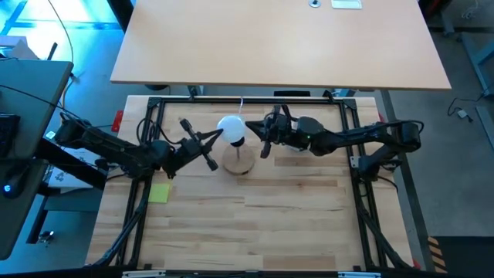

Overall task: Screw lightbulb
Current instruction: Insert the light bulb into the brown lamp

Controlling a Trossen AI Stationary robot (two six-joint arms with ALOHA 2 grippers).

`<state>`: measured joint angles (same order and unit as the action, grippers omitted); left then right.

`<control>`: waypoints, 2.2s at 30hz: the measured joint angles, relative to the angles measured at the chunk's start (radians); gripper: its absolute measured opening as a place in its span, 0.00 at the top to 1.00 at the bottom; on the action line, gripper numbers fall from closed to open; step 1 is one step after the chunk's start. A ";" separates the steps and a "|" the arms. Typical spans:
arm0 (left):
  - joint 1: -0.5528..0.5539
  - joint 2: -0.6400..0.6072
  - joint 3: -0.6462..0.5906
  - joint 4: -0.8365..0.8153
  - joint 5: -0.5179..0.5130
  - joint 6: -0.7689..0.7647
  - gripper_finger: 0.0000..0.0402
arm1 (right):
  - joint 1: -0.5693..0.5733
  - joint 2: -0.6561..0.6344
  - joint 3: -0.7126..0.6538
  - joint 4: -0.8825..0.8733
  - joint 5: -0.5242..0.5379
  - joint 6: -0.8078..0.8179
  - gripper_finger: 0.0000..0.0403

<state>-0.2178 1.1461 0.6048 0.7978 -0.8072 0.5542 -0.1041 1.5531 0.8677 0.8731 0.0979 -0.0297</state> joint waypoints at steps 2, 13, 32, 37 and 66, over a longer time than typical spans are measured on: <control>0.003 -0.001 0.000 0.012 -0.025 0.026 1.00 | 0.022 -0.018 0.000 -0.062 0.065 -0.030 1.00; -0.089 -0.001 0.062 -0.042 -0.129 0.105 1.00 | 0.015 -0.055 0.000 -0.085 0.203 -0.102 1.00; -0.062 -0.001 0.069 -0.307 -0.204 -0.116 1.00 | -0.138 -0.076 0.002 -0.376 -0.133 0.075 0.87; -0.042 -0.001 0.069 -0.307 -0.168 -0.125 1.00 | -0.138 -0.076 0.003 -0.376 -0.133 0.064 0.77; 0.002 -0.036 0.069 -0.263 -0.070 -0.108 1.00 | -0.114 -0.103 0.000 -0.219 -0.257 0.152 0.99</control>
<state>-0.2159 1.1097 0.6739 0.5344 -0.8770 0.4465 -0.2182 1.4502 0.8680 0.6539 -0.1588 0.1219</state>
